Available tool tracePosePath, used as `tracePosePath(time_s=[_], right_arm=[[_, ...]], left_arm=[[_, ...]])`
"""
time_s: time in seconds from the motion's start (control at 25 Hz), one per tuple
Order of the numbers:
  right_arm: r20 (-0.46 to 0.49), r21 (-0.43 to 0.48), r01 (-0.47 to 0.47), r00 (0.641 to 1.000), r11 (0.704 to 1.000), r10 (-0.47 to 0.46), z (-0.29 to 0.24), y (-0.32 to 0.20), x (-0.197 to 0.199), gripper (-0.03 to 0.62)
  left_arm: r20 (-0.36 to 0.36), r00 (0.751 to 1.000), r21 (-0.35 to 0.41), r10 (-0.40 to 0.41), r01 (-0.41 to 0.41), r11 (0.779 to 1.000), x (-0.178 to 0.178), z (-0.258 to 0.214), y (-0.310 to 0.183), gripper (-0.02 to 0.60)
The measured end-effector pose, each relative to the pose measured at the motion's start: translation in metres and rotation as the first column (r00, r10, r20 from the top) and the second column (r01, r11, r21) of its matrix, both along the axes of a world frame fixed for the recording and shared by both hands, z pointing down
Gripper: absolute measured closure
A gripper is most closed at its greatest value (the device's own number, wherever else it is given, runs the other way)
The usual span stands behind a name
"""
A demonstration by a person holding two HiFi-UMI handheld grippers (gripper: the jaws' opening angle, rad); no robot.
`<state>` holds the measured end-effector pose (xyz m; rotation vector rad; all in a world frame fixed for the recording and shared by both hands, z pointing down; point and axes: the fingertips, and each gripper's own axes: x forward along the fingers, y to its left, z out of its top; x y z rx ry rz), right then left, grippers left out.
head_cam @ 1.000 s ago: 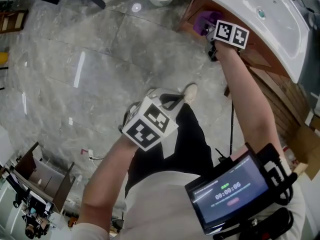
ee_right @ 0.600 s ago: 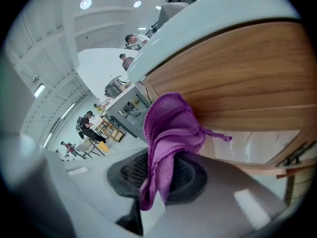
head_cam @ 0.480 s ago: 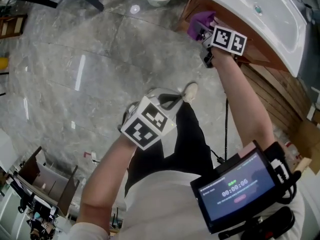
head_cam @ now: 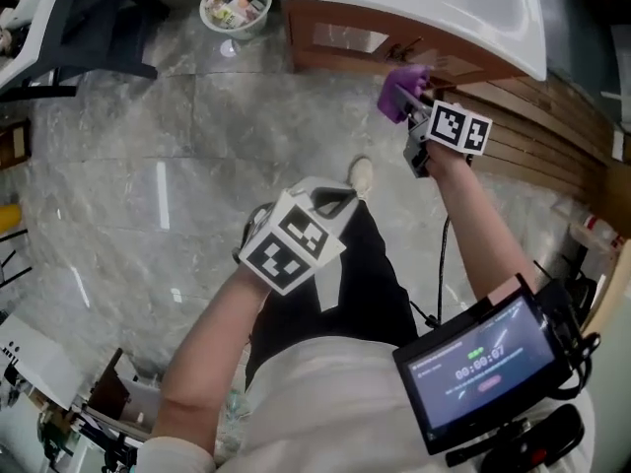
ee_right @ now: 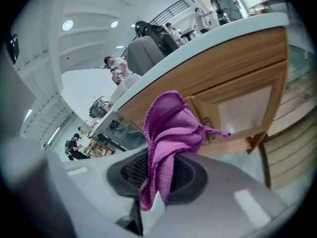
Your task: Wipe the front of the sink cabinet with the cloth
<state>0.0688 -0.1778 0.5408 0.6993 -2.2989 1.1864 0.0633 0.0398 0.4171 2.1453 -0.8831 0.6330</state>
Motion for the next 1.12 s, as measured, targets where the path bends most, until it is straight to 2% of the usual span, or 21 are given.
tracePosePath(time_s=[0.28, 0.44, 0.56, 0.76, 1.12], right_arm=[[-0.116, 0.045, -0.206, 0.971, 0.977, 0.21, 0.022, -0.063, 0.169, 0.513], [-0.181, 0.077, -0.283, 0.939, 0.956, 0.292, 0.039, -0.106, 0.238, 0.513], [-0.213, 0.095, -0.311, 0.922, 0.946, 0.325, 0.052, -0.137, 0.271, 0.513], [-0.249, 0.094, -0.323, 0.908, 0.942, 0.336, 0.076, -0.18, 0.288, 0.513], [-0.272, 0.094, -0.224, 0.932, 0.97, 0.241, 0.092, -0.195, 0.245, 0.513]], left_arm=[[0.004, 0.994, 0.0, 0.114, -0.114, 0.994, 0.058, 0.002, -0.038, 0.574], [0.002, 0.99, -0.003, 0.14, -0.14, 0.99, 0.086, 0.007, -0.063, 0.575], [-0.002, 0.989, -0.003, 0.149, -0.149, 0.989, 0.102, 0.01, -0.081, 0.574], [-0.004, 0.991, -0.015, 0.135, -0.135, 0.991, 0.115, 0.019, -0.107, 0.575], [-0.008, 0.996, -0.022, 0.087, -0.088, 0.996, 0.114, 0.021, -0.126, 0.575]])
